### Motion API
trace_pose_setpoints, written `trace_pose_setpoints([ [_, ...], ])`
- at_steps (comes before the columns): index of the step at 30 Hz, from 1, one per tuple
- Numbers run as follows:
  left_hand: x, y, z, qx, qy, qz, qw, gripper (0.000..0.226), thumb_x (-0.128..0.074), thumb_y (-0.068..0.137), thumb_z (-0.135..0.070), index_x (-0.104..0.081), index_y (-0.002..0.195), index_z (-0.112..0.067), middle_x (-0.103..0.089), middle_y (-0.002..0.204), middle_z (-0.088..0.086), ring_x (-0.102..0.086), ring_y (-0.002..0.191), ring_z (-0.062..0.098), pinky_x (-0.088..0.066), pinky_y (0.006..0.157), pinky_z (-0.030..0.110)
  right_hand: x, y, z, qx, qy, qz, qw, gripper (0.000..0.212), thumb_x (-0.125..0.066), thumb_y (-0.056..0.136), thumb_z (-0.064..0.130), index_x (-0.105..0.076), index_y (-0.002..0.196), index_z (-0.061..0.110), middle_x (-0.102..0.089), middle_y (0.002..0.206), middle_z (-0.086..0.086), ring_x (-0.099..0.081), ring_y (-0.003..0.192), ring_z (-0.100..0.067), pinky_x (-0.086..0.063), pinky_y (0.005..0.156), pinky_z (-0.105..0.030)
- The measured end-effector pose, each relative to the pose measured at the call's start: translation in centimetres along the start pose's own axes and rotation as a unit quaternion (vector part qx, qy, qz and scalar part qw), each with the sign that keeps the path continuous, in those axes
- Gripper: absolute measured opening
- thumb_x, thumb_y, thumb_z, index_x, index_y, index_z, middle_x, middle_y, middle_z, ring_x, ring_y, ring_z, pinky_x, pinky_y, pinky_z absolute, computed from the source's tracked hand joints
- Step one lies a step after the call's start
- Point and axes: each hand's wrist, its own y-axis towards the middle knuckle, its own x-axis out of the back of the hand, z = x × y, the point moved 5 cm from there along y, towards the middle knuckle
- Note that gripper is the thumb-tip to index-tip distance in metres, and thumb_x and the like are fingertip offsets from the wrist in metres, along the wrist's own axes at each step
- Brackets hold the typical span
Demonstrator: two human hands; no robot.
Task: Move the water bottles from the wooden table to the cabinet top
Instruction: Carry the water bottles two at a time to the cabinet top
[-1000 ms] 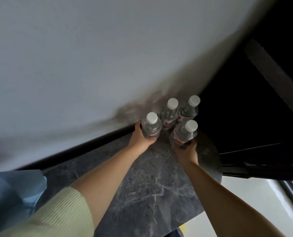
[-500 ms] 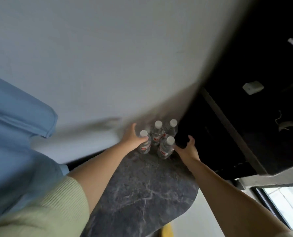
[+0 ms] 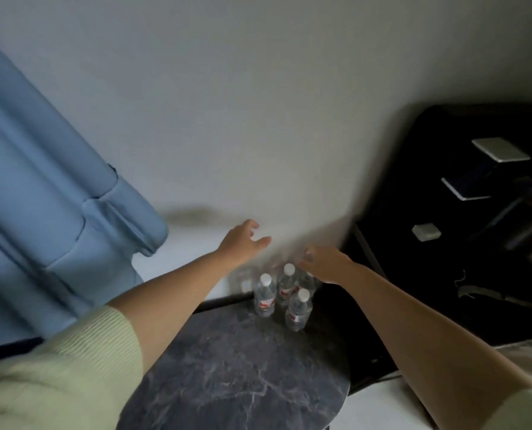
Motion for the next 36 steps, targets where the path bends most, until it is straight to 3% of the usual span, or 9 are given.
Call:
trace_pose_setpoints([
  [7,2.2,-6.2,3.4,0.058,0.030,-0.050,0.997,0.051,-0.059,0.088,-0.045,-0.048,0.129,-0.016,-0.054,0.130,0.009,-0.054,0.113,0.024,-0.041,0.084,0.027,-0.2,-0.9,3.2,0.081,-0.137,0.005,0.987,0.054,-0.043,0.095,0.056,-0.048,0.132,0.017,-0.051,0.137,-0.009,-0.049,0.126,-0.029,-0.040,0.105,-0.044],
  [18,7.1,-21.1,12.6,0.181,0.067,-0.135,0.972,0.058,-0.061,0.086,-0.047,-0.045,0.132,-0.016,-0.051,0.131,0.007,-0.051,0.117,0.024,-0.042,0.089,0.032,-5.1,-6.4,14.4,0.208,-0.232,0.035,0.950,0.055,-0.037,0.099,0.051,-0.045,0.137,0.013,-0.050,0.136,-0.014,-0.050,0.124,-0.032,-0.039,0.106,-0.046],
  [20,8.6,-25.5,14.0,0.194,0.079,-0.166,0.964,0.050,-0.062,0.085,-0.042,-0.050,0.125,-0.013,-0.055,0.125,0.011,-0.054,0.115,0.028,-0.043,0.087,0.034,-6.3,-8.6,17.1,0.238,-0.250,0.031,0.938,0.055,-0.036,0.099,0.051,-0.046,0.136,0.011,-0.051,0.134,-0.015,-0.051,0.122,-0.032,-0.040,0.105,-0.046],
  [23,10.7,-32.6,15.9,0.207,0.091,-0.218,0.949,0.034,-0.061,0.087,-0.038,-0.054,0.106,-0.011,-0.062,0.111,0.015,-0.058,0.105,0.033,-0.040,0.074,0.033,-8.2,-12.2,21.4,0.284,-0.258,0.022,0.923,0.056,-0.035,0.099,0.051,-0.046,0.135,0.009,-0.052,0.134,-0.015,-0.051,0.122,-0.031,-0.040,0.104,-0.045],
  [28,11.8,-49.1,19.1,0.270,0.086,-0.254,0.925,0.053,-0.059,0.089,-0.045,-0.051,0.128,-0.010,-0.060,0.122,0.011,-0.057,0.113,0.029,-0.046,0.090,0.036,-15.1,-22.3,29.7,0.376,-0.269,0.046,0.886,0.056,-0.036,0.100,0.050,-0.049,0.132,0.006,-0.052,0.136,-0.018,-0.050,0.125,-0.032,-0.041,0.104,-0.040],
  [30,11.7,-55.8,20.6,0.308,0.085,-0.274,0.907,0.052,-0.060,0.089,-0.043,-0.051,0.126,-0.009,-0.059,0.124,0.012,-0.055,0.115,0.029,-0.044,0.091,0.035,-18.5,-27.3,33.1,0.422,-0.273,0.062,0.862,0.056,-0.036,0.100,0.050,-0.053,0.129,0.006,-0.054,0.133,-0.019,-0.052,0.123,-0.033,-0.042,0.101,-0.039],
  [34,12.2,-69.1,23.1,0.396,0.057,-0.334,0.853,0.041,-0.062,0.088,-0.036,-0.056,0.118,-0.009,-0.063,0.117,0.014,-0.058,0.111,0.030,-0.041,0.079,0.030,-24.1,-37.7,39.4,0.515,-0.282,0.088,0.804,0.055,-0.036,0.099,0.050,-0.053,0.130,0.008,-0.054,0.137,-0.015,-0.052,0.124,-0.031,-0.042,0.102,-0.041],
  [36,12.3,-74.2,23.7,0.428,0.055,-0.365,0.825,0.040,-0.063,0.087,-0.034,-0.059,0.117,-0.008,-0.064,0.118,0.015,-0.058,0.112,0.029,-0.042,0.084,0.030,-25.7,-41.5,41.7,0.544,-0.292,0.094,0.781,0.056,-0.035,0.099,0.050,-0.047,0.135,0.009,-0.050,0.140,-0.015,-0.050,0.127,-0.031,-0.040,0.103,-0.040],
])
